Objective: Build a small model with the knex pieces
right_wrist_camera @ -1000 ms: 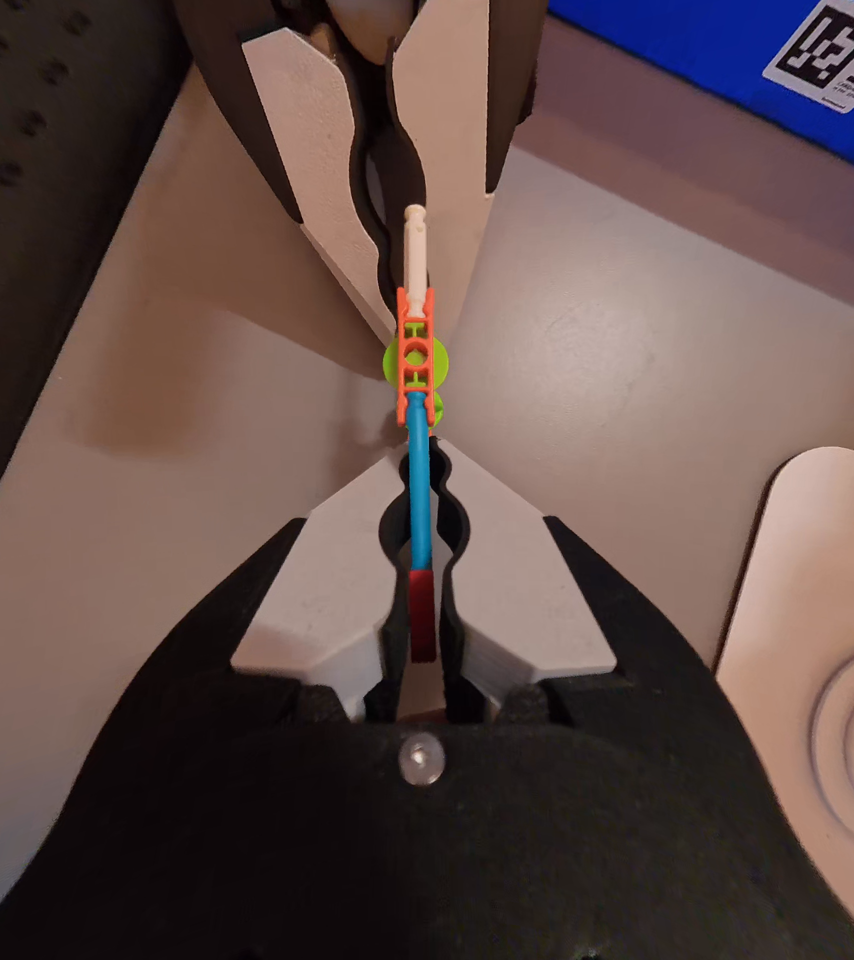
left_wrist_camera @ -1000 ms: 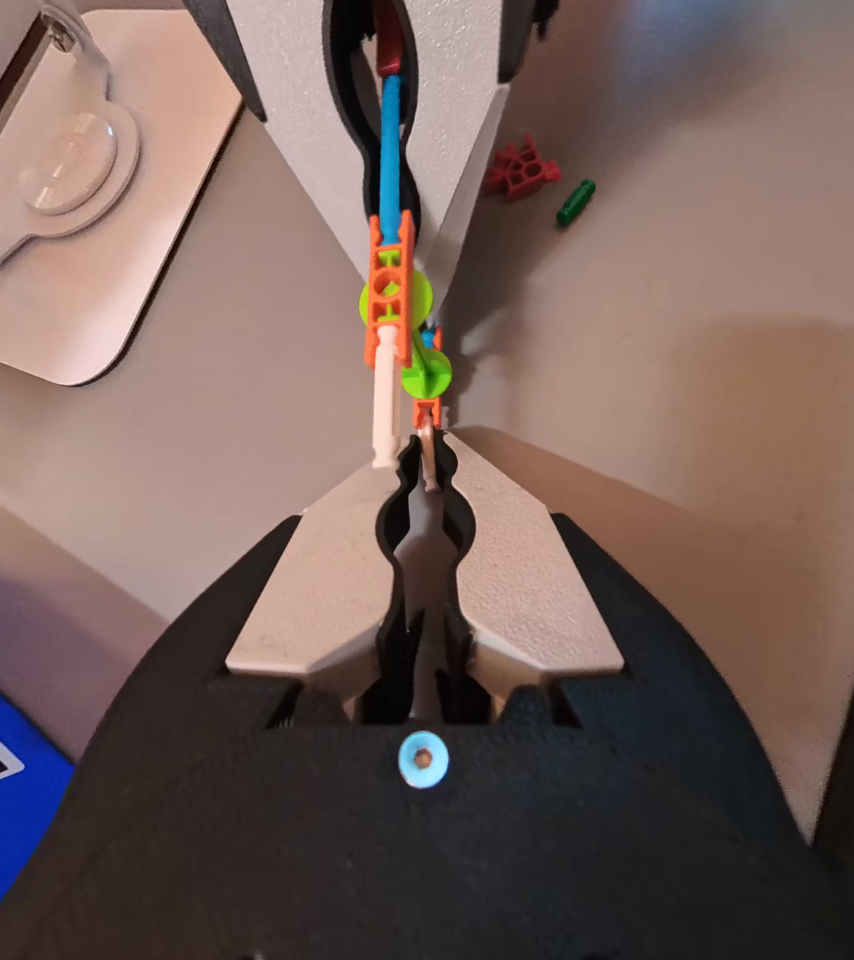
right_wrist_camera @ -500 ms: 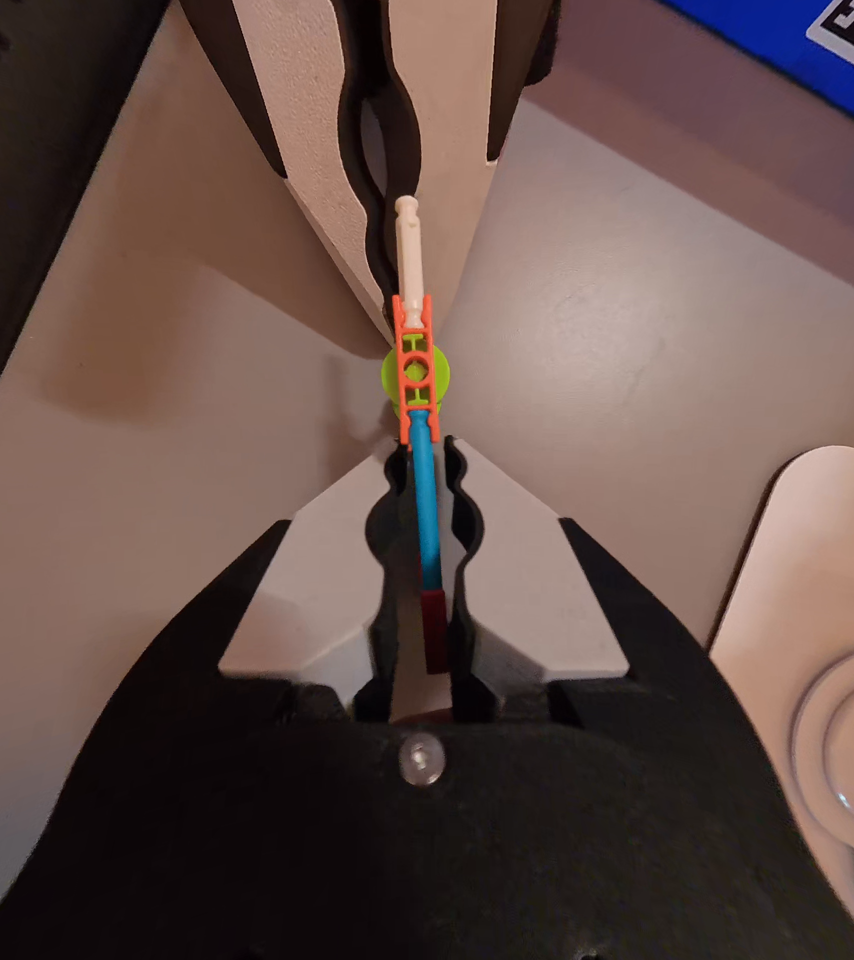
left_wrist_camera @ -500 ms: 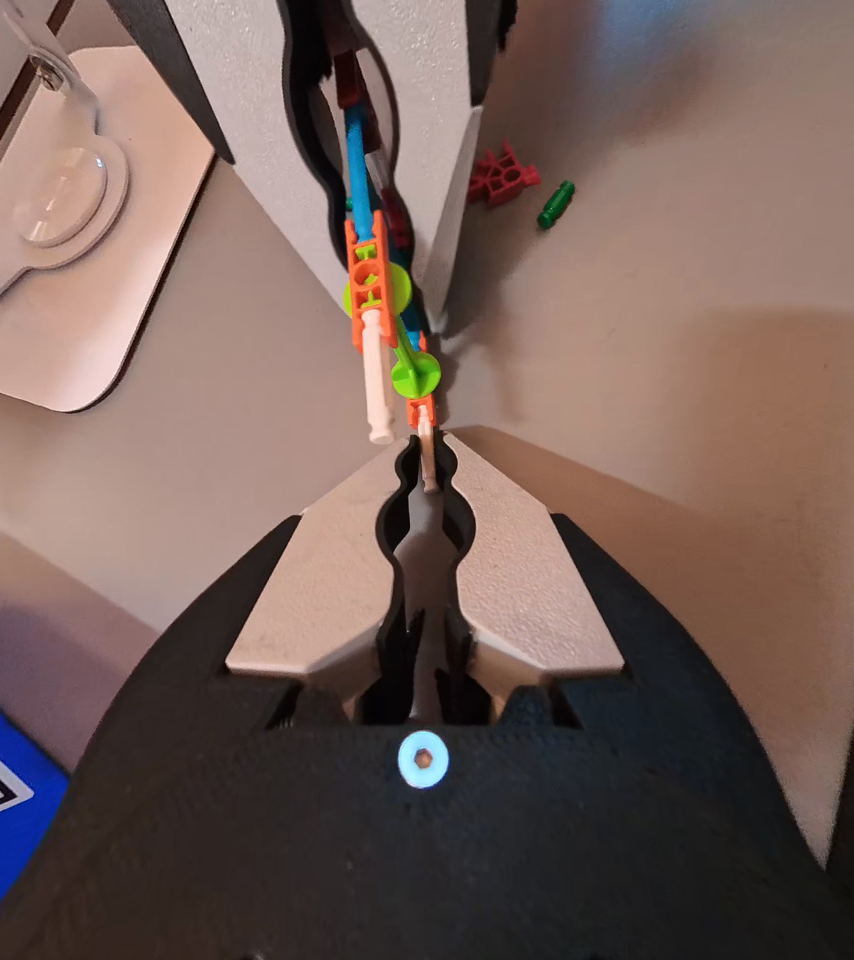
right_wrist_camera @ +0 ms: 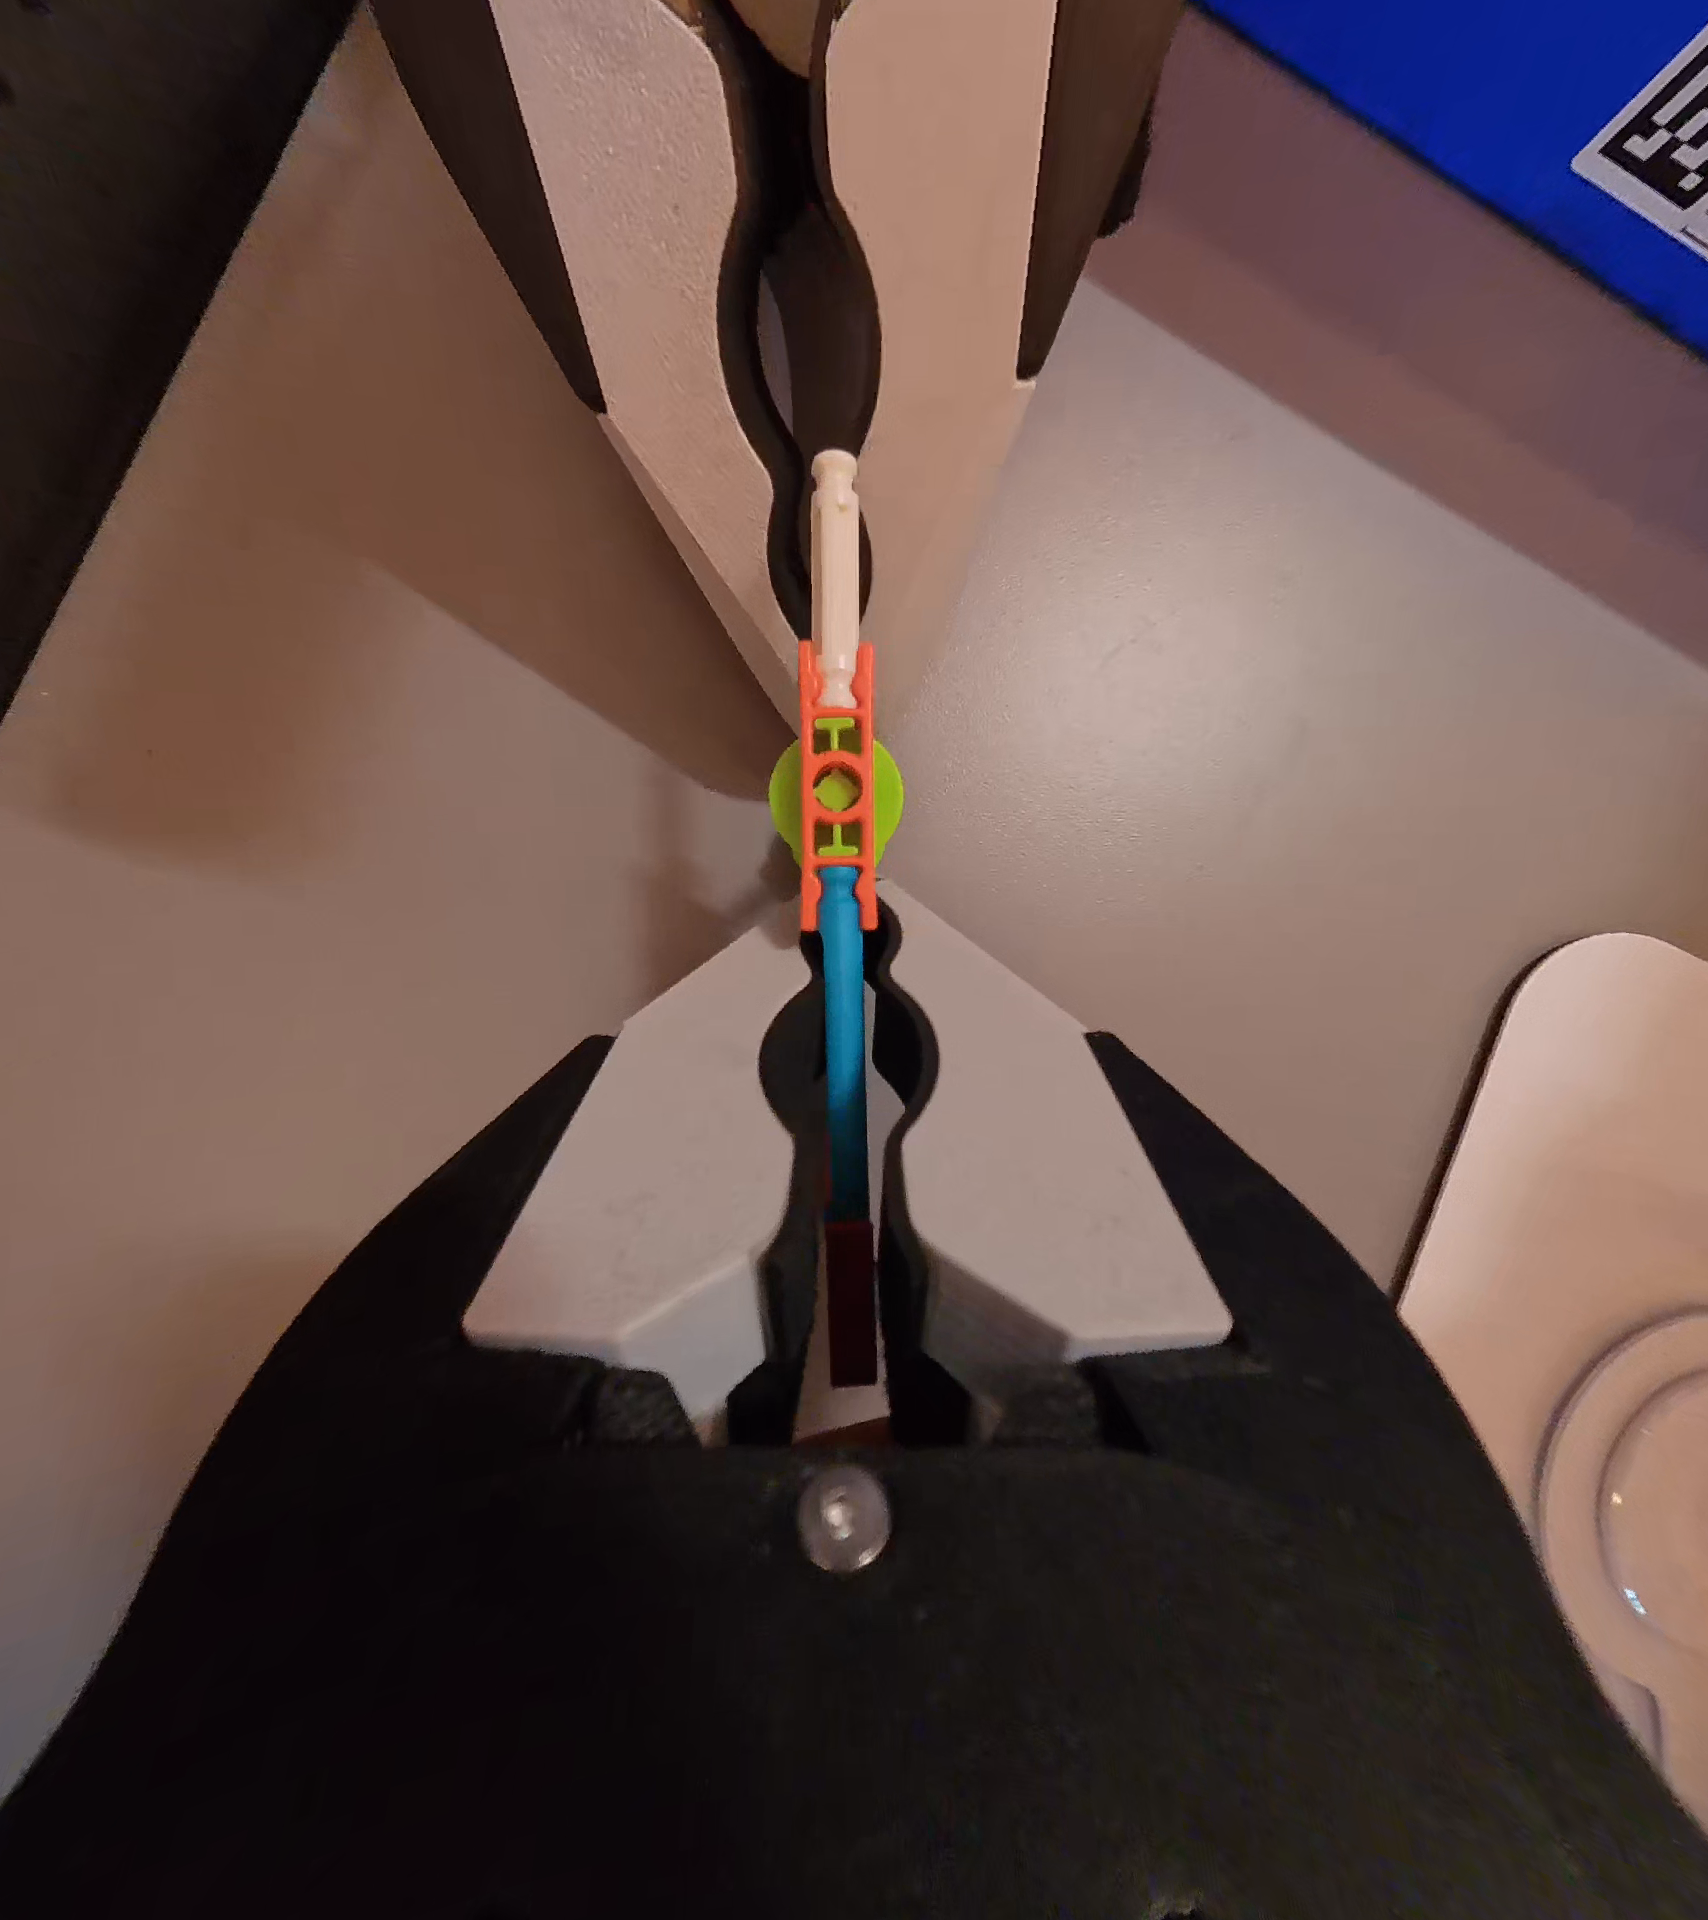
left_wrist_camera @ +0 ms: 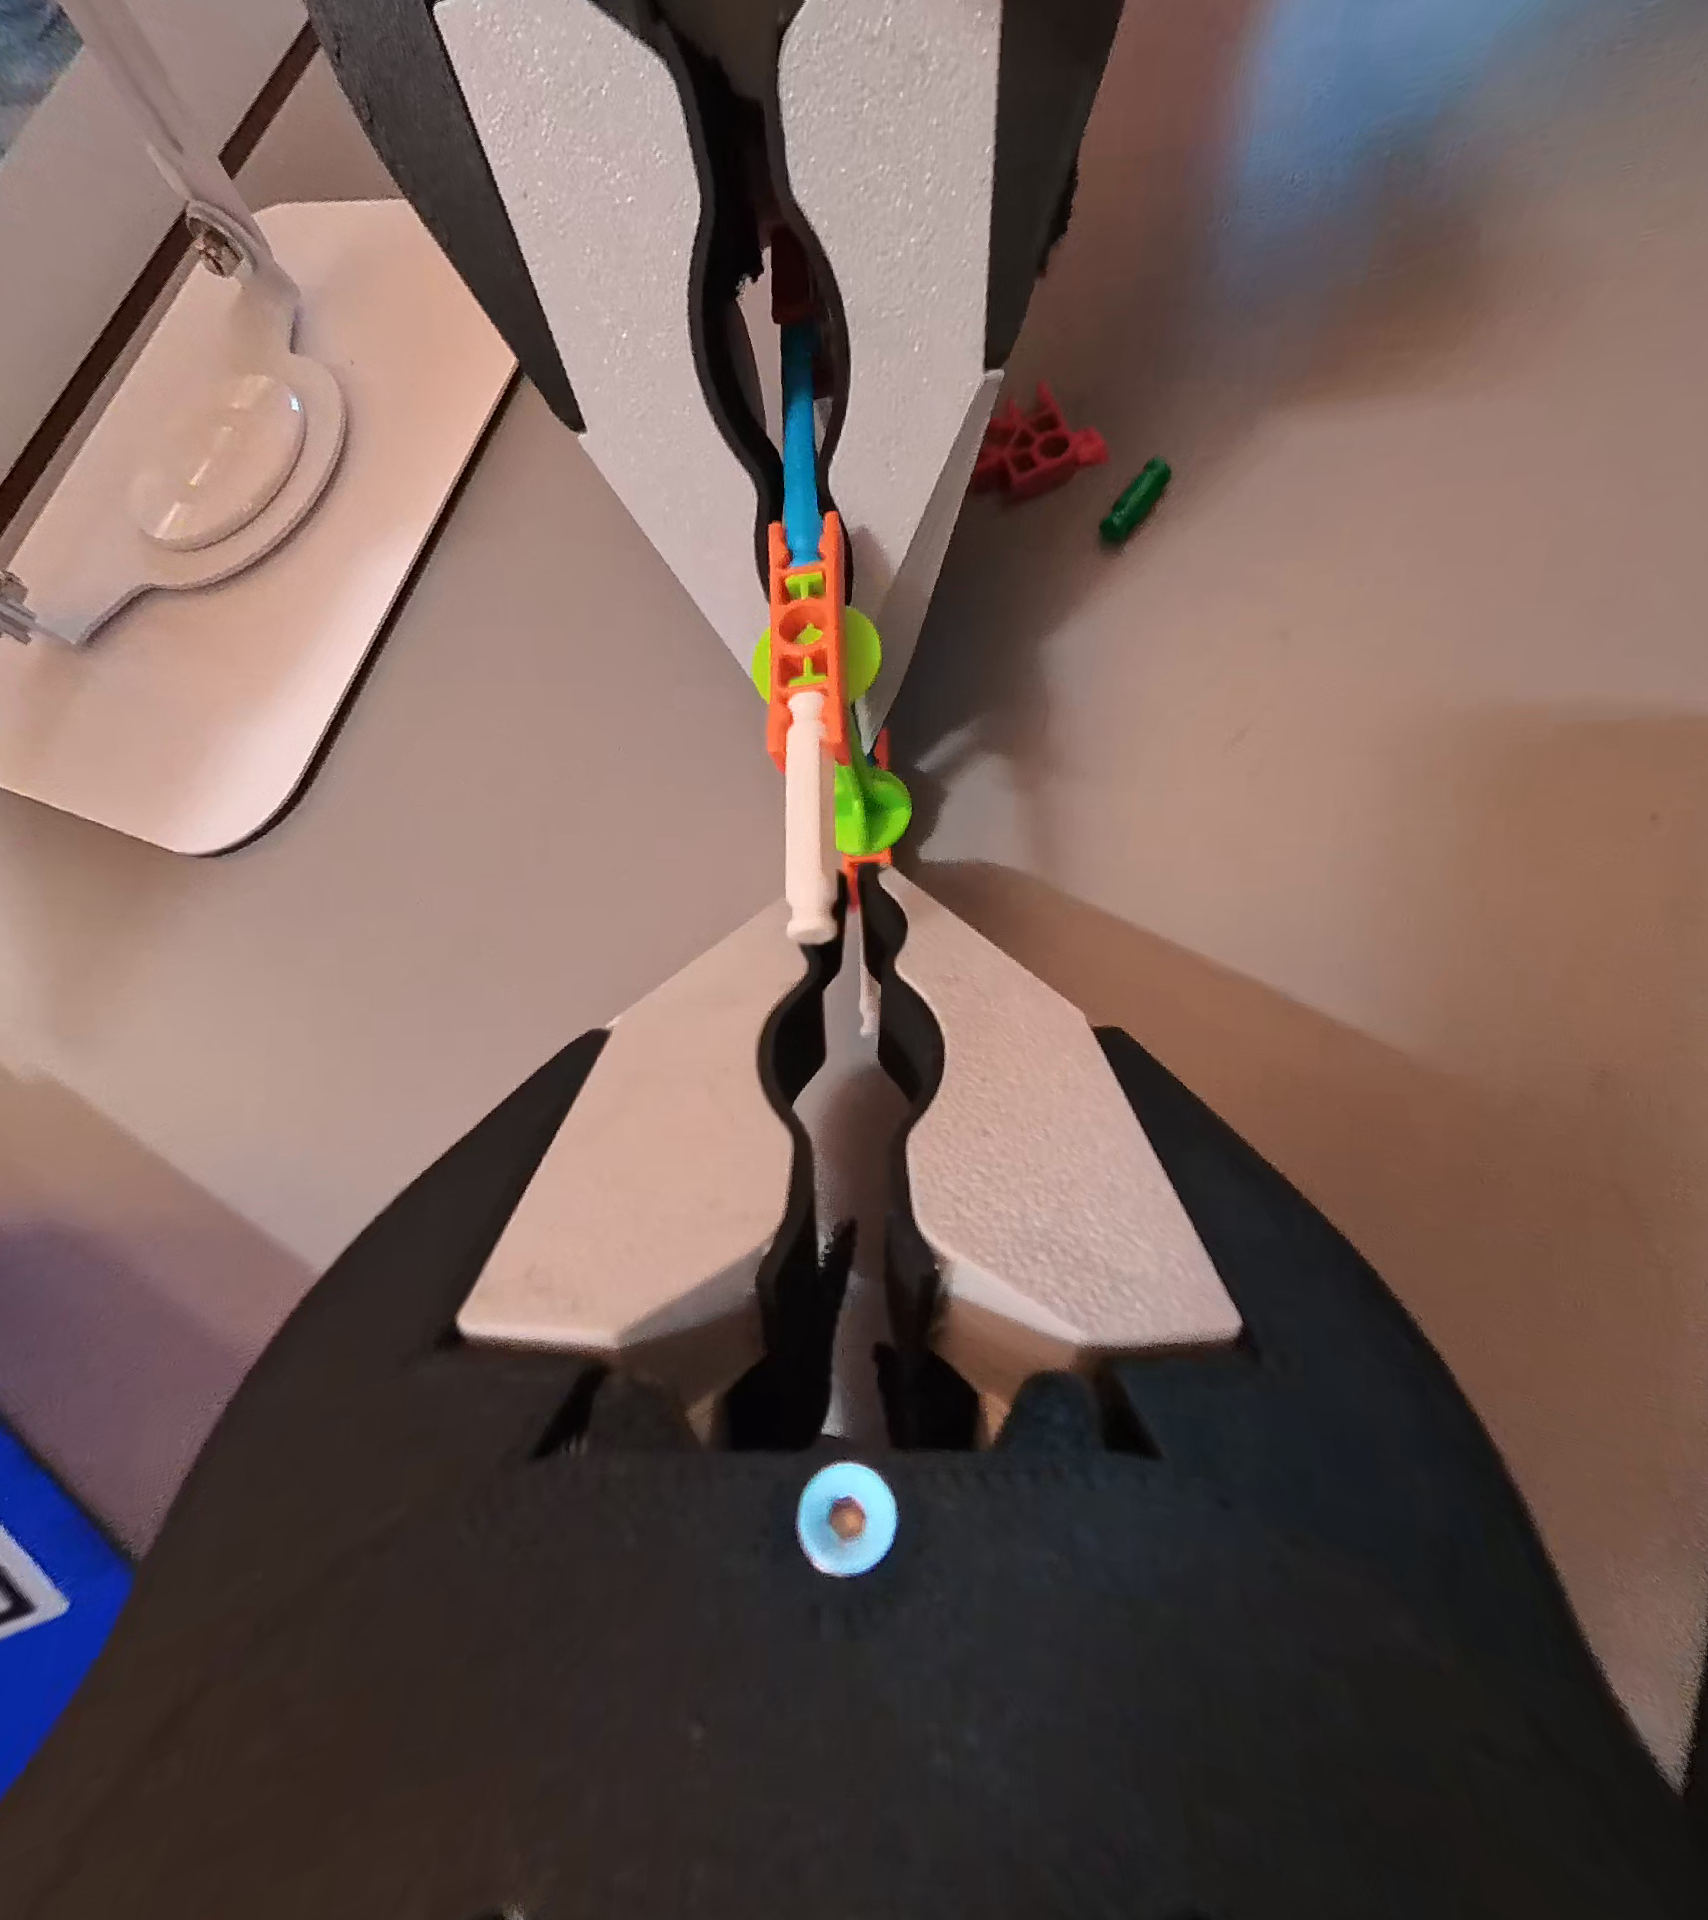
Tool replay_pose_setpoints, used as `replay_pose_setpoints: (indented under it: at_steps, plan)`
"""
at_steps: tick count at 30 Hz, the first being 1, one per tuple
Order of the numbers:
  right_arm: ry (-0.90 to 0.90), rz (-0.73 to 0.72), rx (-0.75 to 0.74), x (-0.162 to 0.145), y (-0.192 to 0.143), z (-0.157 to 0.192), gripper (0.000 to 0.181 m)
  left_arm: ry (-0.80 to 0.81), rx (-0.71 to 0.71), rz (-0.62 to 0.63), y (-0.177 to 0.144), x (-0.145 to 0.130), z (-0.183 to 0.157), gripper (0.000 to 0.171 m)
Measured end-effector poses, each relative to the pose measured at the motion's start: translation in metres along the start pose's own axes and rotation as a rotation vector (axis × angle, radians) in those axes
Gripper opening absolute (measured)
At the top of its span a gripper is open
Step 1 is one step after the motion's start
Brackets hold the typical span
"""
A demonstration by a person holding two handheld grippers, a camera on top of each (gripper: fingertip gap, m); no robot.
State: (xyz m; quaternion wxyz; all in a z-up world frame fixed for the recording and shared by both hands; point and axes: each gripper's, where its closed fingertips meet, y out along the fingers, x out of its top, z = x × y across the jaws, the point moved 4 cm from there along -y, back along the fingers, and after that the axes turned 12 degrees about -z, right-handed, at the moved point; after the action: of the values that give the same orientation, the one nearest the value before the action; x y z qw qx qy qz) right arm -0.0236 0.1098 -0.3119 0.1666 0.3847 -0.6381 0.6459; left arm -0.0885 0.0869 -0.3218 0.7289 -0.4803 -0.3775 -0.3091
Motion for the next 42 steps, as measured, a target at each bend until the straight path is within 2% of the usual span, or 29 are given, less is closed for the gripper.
replay_pose_setpoints:
  at_steps: [25, 35, 40, 42]
  plan:
    - [0.012, 0.014, -0.020, -0.004, 0.004, 0.004, 0.000, 0.054, 0.026, 0.032, 0.002, -0.003, -0.003, 0.000]
    - [0.053, -0.036, -0.047, 0.000, -0.008, 0.004, 0.024, 0.071, 0.044, 0.024, 0.000, -0.005, -0.004, 0.000]
    - [0.043, -0.089, -0.058, 0.003, -0.007, 0.002, 0.014, 0.069, 0.056, 0.027, 0.000, -0.005, -0.003, 0.000]
    - [0.051, -0.094, -0.052, 0.002, -0.006, 0.002, 0.015, 0.055, 0.060, 0.029, 0.000, -0.005, -0.001, 0.000]
